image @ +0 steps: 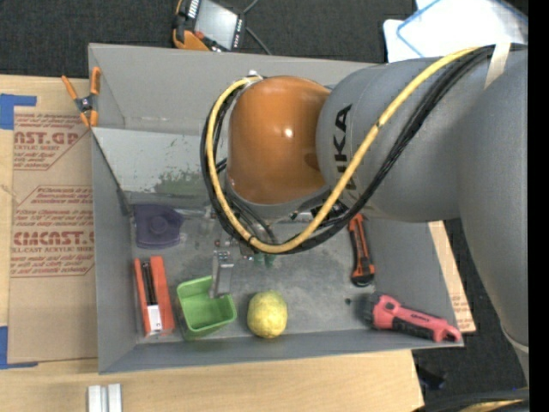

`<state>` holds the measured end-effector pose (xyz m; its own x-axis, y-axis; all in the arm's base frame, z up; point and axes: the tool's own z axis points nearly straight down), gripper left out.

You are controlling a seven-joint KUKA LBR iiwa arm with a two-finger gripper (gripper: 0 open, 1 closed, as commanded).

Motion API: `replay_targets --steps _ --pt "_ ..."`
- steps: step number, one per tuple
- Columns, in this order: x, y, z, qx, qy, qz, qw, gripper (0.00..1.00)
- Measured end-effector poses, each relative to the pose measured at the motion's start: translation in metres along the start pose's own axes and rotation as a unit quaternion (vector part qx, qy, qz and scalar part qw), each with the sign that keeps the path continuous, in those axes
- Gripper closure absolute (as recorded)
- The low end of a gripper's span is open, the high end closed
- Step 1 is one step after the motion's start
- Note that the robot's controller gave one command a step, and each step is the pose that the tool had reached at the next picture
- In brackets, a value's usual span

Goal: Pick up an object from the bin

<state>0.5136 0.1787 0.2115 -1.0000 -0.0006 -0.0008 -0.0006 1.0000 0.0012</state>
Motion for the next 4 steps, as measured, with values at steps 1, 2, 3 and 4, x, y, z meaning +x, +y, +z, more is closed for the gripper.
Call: replay_targets --steps 1,2,3,4 --pt "0.000 0.000 0.000 0.000 0.0000 0.000 1.0000 0.00" --pt "0.036 0.029 0.060 0.000 0.0036 0.005 1.0000 0.00" --pt "0.015 0.006 0.079 0.000 -0.0050 -0.016 0.9999 0.00" --pt "0.017 0.023 0.136 -0.003 -0.0093 -0.165 0.9862 1.00"
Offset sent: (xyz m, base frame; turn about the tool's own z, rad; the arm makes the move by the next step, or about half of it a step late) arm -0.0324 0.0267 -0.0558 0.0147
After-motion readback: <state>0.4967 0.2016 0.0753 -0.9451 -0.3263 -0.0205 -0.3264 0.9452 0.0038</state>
